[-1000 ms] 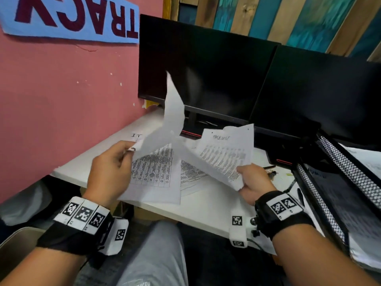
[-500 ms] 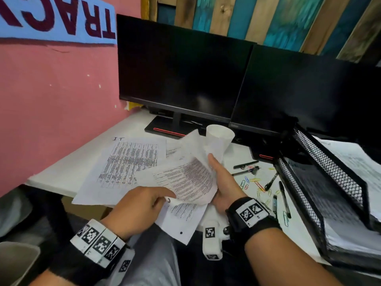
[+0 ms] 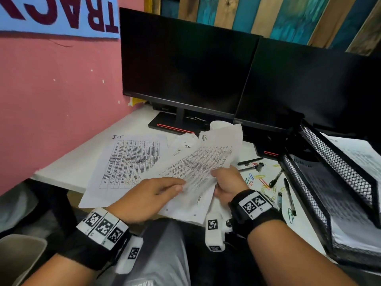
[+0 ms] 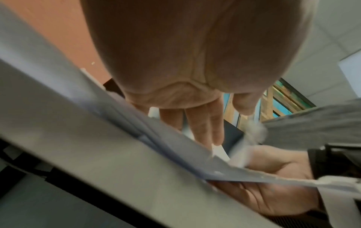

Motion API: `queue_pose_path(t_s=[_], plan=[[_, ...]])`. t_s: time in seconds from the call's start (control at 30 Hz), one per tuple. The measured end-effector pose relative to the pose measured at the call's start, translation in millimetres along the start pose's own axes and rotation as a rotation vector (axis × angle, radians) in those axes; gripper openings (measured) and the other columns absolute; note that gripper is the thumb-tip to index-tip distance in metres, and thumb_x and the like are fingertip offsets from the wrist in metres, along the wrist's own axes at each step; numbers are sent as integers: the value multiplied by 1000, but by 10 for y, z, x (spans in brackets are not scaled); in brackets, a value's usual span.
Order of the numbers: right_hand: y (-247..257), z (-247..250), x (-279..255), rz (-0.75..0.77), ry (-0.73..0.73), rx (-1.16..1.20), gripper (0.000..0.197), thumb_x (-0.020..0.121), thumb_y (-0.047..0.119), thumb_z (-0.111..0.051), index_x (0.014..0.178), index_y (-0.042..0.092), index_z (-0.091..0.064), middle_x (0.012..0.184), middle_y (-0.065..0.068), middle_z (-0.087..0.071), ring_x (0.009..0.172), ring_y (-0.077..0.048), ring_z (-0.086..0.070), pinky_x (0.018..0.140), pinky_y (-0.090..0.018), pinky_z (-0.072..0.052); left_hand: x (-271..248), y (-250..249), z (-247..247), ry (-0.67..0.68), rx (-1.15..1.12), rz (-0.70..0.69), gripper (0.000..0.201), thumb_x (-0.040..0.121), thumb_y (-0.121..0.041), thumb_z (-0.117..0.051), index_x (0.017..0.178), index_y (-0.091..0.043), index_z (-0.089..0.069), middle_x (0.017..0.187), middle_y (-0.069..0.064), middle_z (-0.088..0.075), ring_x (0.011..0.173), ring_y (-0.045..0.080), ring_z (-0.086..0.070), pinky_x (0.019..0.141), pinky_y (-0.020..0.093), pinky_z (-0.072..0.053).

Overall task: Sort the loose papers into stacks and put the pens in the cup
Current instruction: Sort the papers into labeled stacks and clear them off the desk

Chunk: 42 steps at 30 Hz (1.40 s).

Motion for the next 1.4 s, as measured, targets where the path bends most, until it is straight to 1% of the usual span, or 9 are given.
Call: queue_pose_path(t_s=[0.27,0.47,0.6,0.7,0.77,1.1,1.2,1.3,1.4], plan=[[440,379,-1,172,-78,14,38,97,-11,-55,121,13,-71,113,-13,-78,104,-34,-76,84,-47,-65,-44,530,357,168,439,175,112,52,-79,-74,152,-55,-31,157,-19,-41,138,12,-47,117,38,-39],[682,731,36,206,-167,111,33,102,-5,-52,123,17,-66,107,-7,-76,100,-32,-74,85,-44,-60,-40,540,477,159,448,145,59,86,-35,-77,137,-54,-55,149,-26,-51,131,6,-55,115,29,-41],[669,833,85,167,-174,148,31,101,-5,-54,125,11,-67,120,-14,-75,106,-37,-74,98,-50,-59,-107,615,750,20,143,155,21,97,-34,-70,87,-51,-79,85,-28,-75,75,-9,-65,81,25,-53],[592,805,100,155,-132,142,36,102,-6,-53,131,10,-66,112,-10,-79,98,-33,-77,84,-44,-62,-147,612,847,-62,102,161,51,91,-57,-57,61,-16,-59,54,-10,-41,51,8,-36,57,30,-33],[538,767,104,155,-99,119,38,102,-7,-51,131,13,-66,99,-5,-82,87,-30,-80,84,-47,-64,-162,607,862,-87,61,158,52,93,-56,-56,57,-19,-45,57,-7,-30,54,12,-29,56,31,-27],[315,266,-54,78,133,75,49,100,-14,-47,139,9,-63,125,-13,-76,109,-33,-76,81,-42,-64,-154,246,879,-632,162,83,26,109,-26,-46,87,-25,-61,57,-7,-52,56,17,-52,52,29,-31],[192,107,-19,54,121,86,42,102,-9,-49,139,6,-64,125,-16,-76,112,-35,-74,93,-47,-60,-110,8,553,-504,178,-80,28,107,-25,-49,125,-32,-69,67,-9,-68,60,10,-61,59,29,-45],[95,4,21,19,70,156,31,108,17,-54,135,8,-66,120,-16,-78,110,-34,-75,99,-50,-58,-30,-53,179,-254,232,-186,33,106,-23,-51,129,-41,-67,110,-9,-77,98,17,-70,82,29,-51],[48,-51,24,-49,136,228,48,106,48,-52,138,15,-66,129,-16,-74,121,-39,-70,112,-60,-47,-20,-106,-43,-123,256,-232,32,106,-24,-52,129,-37,-69,98,-34,-70,91,-8,-63,81,22,-44]])
Point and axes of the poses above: each hand's wrist, its own x-axis towards the middle knuckle, its own z-axis out of the back of the hand, y = z × x, the point moved 5 cm from there along x, towards the middle knuckle
